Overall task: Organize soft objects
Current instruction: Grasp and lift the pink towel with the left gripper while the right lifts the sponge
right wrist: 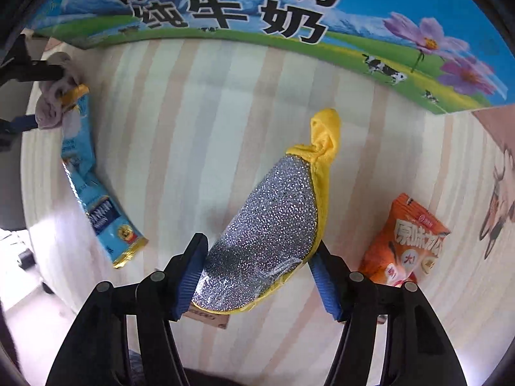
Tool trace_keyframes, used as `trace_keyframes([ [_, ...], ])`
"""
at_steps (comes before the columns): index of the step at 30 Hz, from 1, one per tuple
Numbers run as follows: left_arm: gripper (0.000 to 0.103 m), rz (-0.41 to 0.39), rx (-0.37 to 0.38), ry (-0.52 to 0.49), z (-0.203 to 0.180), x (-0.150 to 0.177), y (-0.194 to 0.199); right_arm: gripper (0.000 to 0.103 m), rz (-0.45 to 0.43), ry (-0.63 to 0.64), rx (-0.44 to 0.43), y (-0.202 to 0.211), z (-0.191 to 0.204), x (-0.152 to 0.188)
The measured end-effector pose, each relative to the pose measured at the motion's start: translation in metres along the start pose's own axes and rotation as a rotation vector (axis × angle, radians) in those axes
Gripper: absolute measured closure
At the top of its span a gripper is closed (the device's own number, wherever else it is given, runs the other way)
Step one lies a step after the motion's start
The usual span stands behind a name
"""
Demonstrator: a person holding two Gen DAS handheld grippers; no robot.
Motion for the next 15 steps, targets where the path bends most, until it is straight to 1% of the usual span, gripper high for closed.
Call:
trace_keyframes([
  [1, 0.041, -0.006, 0.044, 0.020, 0.002, 0.000, 0.002, 0.037, 0.000, -0.014, -0.013, 0.003, -0.005, 0.000],
  [3, 0.040, -0.036, 0.085, 0.039, 0.005, 0.002, 0.009, 0.037, -0.005, -0.031, -0.037, 0.009, -0.011, 0.001],
  [4, 0.040, -0.055, 0.096, 0.044, 0.006, 0.002, 0.013, 0.037, -0.009, -0.035, -0.041, 0.011, -0.011, -0.001],
  [5, 0.040, -0.066, 0.092, 0.041, 0.007, 0.002, 0.014, 0.037, -0.015, -0.041, -0.041, 0.013, -0.012, -0.002],
  [7, 0.040, -0.074, 0.044, 0.025, 0.006, -0.002, 0.012, 0.037, -0.012, -0.049, -0.035, 0.016, -0.019, -0.003],
  [9, 0.042, -0.091, -0.036, 0.011, 0.005, -0.005, 0.008, 0.037, -0.005, -0.062, -0.037, 0.019, -0.021, -0.006],
  [10, 0.048, -0.107, -0.077, 0.000, 0.003, -0.005, 0.000, 0.037, -0.001, -0.071, -0.034, 0.016, -0.020, -0.010],
  [11, 0.061, -0.111, -0.104, -0.017, 0.003, -0.005, -0.005, 0.037, 0.002, -0.076, -0.034, 0.015, -0.016, -0.016],
  [12, 0.067, -0.102, -0.138, -0.043, 0.003, -0.005, -0.006, 0.038, 0.009, -0.066, -0.036, 0.017, -0.013, -0.021],
  [13, 0.067, -0.099, -0.184, -0.068, 0.004, -0.005, -0.004, 0.039, 0.018, -0.045, -0.031, 0.015, -0.011, -0.020],
  [15, 0.068, -0.113, -0.300, -0.160, 0.003, 0.004, -0.001, 0.040, 0.041, 0.015, -0.008, 0.016, -0.005, -0.021],
])
Point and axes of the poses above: each gripper's, at about its wrist camera, not at the fingertips, and y roughly against the way its jaws point, z to its left, x to its underside, the point moved 6 cm from there along -y, roughly the way its jaws point, and after that the axes turned 10 degrees about z, right-handed, at the moved point
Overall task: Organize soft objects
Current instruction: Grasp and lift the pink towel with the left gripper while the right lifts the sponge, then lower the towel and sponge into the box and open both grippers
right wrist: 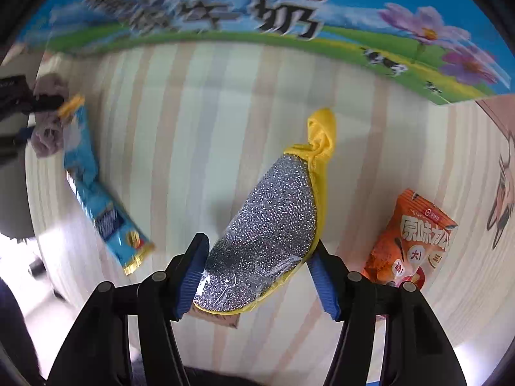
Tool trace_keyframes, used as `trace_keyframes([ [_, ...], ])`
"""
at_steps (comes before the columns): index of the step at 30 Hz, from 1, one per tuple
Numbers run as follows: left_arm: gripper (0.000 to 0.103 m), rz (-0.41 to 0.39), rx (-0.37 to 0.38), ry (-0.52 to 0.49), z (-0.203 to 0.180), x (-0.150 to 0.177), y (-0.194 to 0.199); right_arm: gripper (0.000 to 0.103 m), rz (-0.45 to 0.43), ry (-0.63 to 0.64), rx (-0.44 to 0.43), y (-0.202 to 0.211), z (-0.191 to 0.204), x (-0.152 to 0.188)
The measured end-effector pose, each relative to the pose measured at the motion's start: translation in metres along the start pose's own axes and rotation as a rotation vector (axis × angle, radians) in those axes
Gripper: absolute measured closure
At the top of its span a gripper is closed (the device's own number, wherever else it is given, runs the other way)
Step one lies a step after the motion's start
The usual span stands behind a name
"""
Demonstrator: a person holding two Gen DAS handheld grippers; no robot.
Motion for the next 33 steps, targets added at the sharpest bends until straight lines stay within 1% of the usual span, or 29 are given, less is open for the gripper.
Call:
trace_keyframes([
  [2, 0.068, 0.004, -0.133, -0.113, -0.003, 0.014, -0.002, 0.040, 0.026, 0.069, 0.059, -0.003, 0.004, 0.003],
  [3, 0.068, 0.022, -0.177, -0.164, -0.004, 0.021, -0.007, 0.039, 0.036, 0.094, 0.083, -0.004, 0.004, 0.005],
  [4, 0.068, 0.042, -0.207, -0.198, -0.004, 0.028, -0.012, 0.039, 0.034, 0.103, 0.093, -0.002, 0.003, 0.006],
  [6, 0.068, 0.073, -0.242, -0.241, -0.001, 0.036, -0.022, 0.035, 0.015, 0.096, 0.089, 0.004, -0.001, 0.007],
  [8, 0.065, 0.076, -0.266, -0.251, 0.002, 0.038, -0.027, 0.028, -0.011, 0.057, 0.061, 0.014, -0.008, 0.008],
  [10, 0.064, 0.087, -0.238, -0.225, 0.004, 0.034, -0.029, 0.026, -0.028, -0.006, 0.000, 0.023, -0.021, 0.007],
  [11, 0.062, 0.096, -0.214, -0.204, 0.005, 0.031, -0.030, 0.026, -0.028, -0.034, -0.026, 0.024, -0.025, 0.005],
  [12, 0.058, 0.094, -0.198, -0.192, 0.008, 0.032, -0.029, 0.026, -0.026, -0.052, -0.042, 0.027, -0.031, 0.004],
  [13, 0.057, 0.093, -0.179, -0.182, 0.007, 0.028, -0.028, 0.026, -0.019, -0.075, -0.054, 0.025, -0.036, 0.001],
  [15, 0.057, 0.084, -0.177, -0.173, 0.005, 0.024, -0.027, 0.026, -0.002, -0.102, -0.042, 0.020, -0.043, -0.005],
  [16, 0.057, 0.080, -0.181, -0.174, -0.002, 0.023, -0.028, 0.026, 0.006, -0.114, -0.040, 0.017, -0.046, -0.007],
  [18, 0.057, 0.072, -0.187, -0.174, -0.001, 0.024, -0.027, 0.027, 0.025, -0.132, -0.031, 0.010, -0.052, -0.011],
  [19, 0.058, 0.070, -0.191, -0.173, -0.003, 0.023, -0.024, 0.029, 0.033, -0.138, -0.026, 0.007, -0.055, -0.014],
  [20, 0.065, 0.061, -0.204, -0.172, -0.006, 0.023, -0.022, 0.045, 0.030, -0.141, -0.020, 0.007, -0.057, -0.015],
  [21, 0.068, 0.055, -0.202, -0.176, -0.003, 0.021, -0.021, 0.047, 0.025, -0.139, -0.018, 0.007, -0.058, -0.016],
  [24, 0.071, 0.053, -0.199, -0.177, -0.002, 0.030, -0.017, 0.049, 0.007, -0.110, -0.005, 0.014, -0.058, -0.015],
  [25, 0.071, 0.038, -0.205, -0.180, 0.003, 0.035, -0.010, 0.050, -0.006, -0.106, -0.009, 0.020, -0.057, -0.010],
  [27, 0.071, -0.019, -0.208, -0.205, -0.005, 0.050, 0.011, 0.051, -0.035, -0.092, -0.030, 0.034, -0.052, -0.006],
  [28, 0.071, -0.055, -0.200, -0.227, -0.011, 0.060, 0.029, 0.051, -0.054, -0.086, -0.054, 0.044, -0.046, -0.001],
  [29, 0.071, -0.083, -0.183, -0.249, -0.018, 0.069, 0.045, 0.051, -0.070, -0.080, -0.075, 0.054, -0.049, 0.013],
  [31, 0.071, -0.129, -0.143, -0.286, -0.035, 0.084, 0.075, 0.051, -0.116, -0.058, -0.137, 0.087, -0.050, 0.018],
  [32, 0.071, -0.163, -0.112, -0.323, -0.053, 0.093, 0.098, 0.051, -0.135, -0.049, -0.158, 0.102, -0.050, 0.020],
  [33, 0.071, -0.187, -0.093, -0.351, -0.068, 0.098, 0.115, 0.051, -0.167, -0.036, -0.184, 0.124, -0.052, 0.023],
])
Point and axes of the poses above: each gripper's, at about its wrist camera, not at the fingertips, and y roughly against the way its jaws point, z to its left, x to its underside, the point moved 6 cm from there along -y, roughly the way its jaws point, and after that the axes turned 10 degrees about z, right-handed, at the moved point
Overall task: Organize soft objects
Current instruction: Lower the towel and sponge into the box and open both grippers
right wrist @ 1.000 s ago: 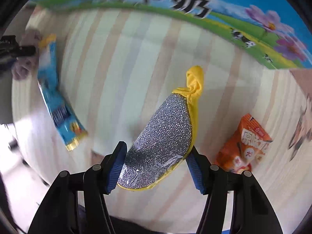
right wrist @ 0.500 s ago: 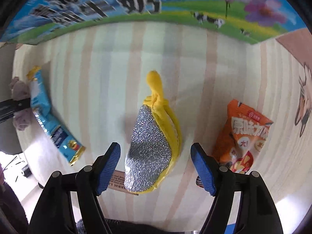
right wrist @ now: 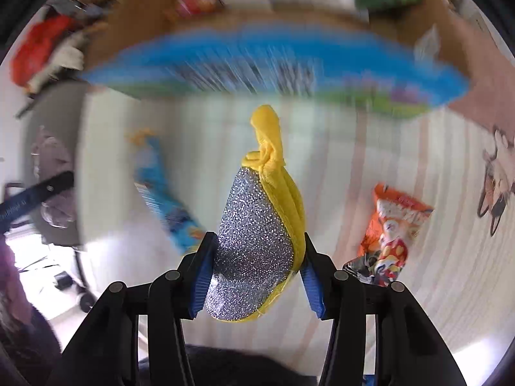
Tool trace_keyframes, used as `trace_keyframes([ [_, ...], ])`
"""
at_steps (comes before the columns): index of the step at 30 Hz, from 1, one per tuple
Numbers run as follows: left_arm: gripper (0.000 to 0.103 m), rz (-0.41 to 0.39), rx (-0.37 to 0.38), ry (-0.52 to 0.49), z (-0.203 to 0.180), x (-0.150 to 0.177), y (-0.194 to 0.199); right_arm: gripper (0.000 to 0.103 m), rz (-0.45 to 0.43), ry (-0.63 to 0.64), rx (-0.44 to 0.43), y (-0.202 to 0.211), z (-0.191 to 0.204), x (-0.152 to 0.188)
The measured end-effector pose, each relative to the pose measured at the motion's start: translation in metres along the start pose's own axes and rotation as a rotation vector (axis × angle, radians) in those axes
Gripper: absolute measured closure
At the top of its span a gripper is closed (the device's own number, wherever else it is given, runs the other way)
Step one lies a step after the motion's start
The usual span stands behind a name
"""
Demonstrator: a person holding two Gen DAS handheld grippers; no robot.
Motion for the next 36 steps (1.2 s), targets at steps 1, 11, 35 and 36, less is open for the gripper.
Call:
trace_keyframes([
  [1, 0.071, -0.022, 0.013, -0.021, -0.011, -0.004, 0.015, 0.051, -0.030, 0.012, -0.017, 0.022, 0.001, -0.002],
  [11, 0.071, 0.062, 0.125, -0.183, -0.156, -0.130, 0.030, 0.051, -0.171, 0.058, 0.122, 0.125, -0.011, -0.095],
  [35, 0.005, 0.315, 0.105, -0.240, -0.202, -0.170, -0.073, 0.016, 0.067, 0.039, 0.177, 0.021, -0.067, -0.185],
  [36, 0.004, 0.297, 0.087, -0.245, -0.199, -0.169, -0.066, 0.013, 0.063, 0.035, 0.174, 0.025, -0.065, -0.183],
])
Point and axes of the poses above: each gripper's, at about its wrist camera, not at the fingertips, and y roughly against the way its jaws point, z to its left, x to its underside, the point moved 6 cm from there along -y, roughly the way its jaws point, and after that the axes turned 10 degrees about z, right-handed, at the moved point
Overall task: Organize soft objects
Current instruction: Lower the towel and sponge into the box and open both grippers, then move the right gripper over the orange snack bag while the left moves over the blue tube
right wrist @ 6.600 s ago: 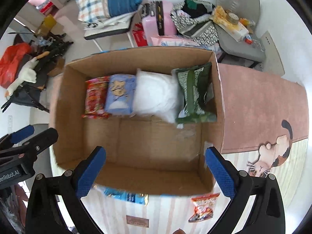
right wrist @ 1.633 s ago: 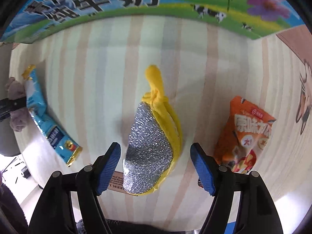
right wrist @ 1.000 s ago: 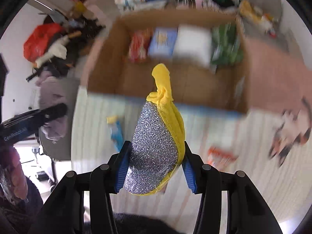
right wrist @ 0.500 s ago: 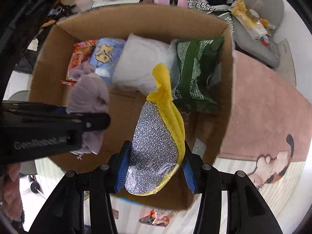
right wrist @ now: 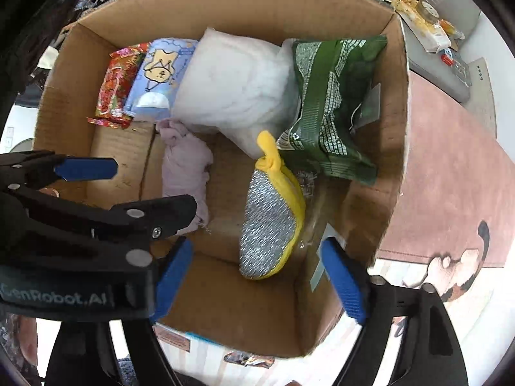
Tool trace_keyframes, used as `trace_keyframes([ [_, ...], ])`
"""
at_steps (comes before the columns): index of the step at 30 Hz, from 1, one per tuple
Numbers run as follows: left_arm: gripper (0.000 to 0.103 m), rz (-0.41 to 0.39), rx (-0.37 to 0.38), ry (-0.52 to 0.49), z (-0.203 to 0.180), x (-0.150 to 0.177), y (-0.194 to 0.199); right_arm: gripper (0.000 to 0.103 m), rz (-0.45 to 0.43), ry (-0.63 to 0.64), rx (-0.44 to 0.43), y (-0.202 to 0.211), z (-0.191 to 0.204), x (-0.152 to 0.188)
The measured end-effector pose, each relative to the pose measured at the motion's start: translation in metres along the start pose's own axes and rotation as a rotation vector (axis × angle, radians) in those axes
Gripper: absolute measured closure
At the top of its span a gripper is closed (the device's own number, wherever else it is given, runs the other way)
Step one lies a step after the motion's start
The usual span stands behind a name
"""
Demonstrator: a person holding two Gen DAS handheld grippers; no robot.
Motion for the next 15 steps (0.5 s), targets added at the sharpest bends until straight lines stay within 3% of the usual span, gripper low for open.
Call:
trace_keyframes([
  [2, 0.004, -0.038, -0.018, 0.001, 0.002, 0.007, 0.015, 0.000, -0.012, -0.015, 0.012, 0.010, 0.003, 0.011],
  [8, 0.004, -0.149, -0.086, 0.017, 0.002, 0.036, 0.055, 0.000, -0.090, -0.077, 0.035, 0.032, 0.005, 0.031],
  [12, 0.004, -0.237, -0.192, 0.039, 0.016, 0.072, 0.074, 0.000, -0.152, -0.119, 0.009, 0.047, 0.008, 0.054],
  [15, 0.004, -0.305, -0.215, 0.072, 0.028, 0.108, 0.079, 0.000, -0.218, -0.154, 0.012, 0.064, 0.017, 0.087],
])
Point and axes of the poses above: each gripper's, at about its wrist camera, not at the fingertips, and y roughly against the way its jaws point, z to its left, x to its underside, the point moved 6 cm from there along -y, roughly the way its jaws point, and after that the axes turned 10 degrees about z, right-handed, at the moved point
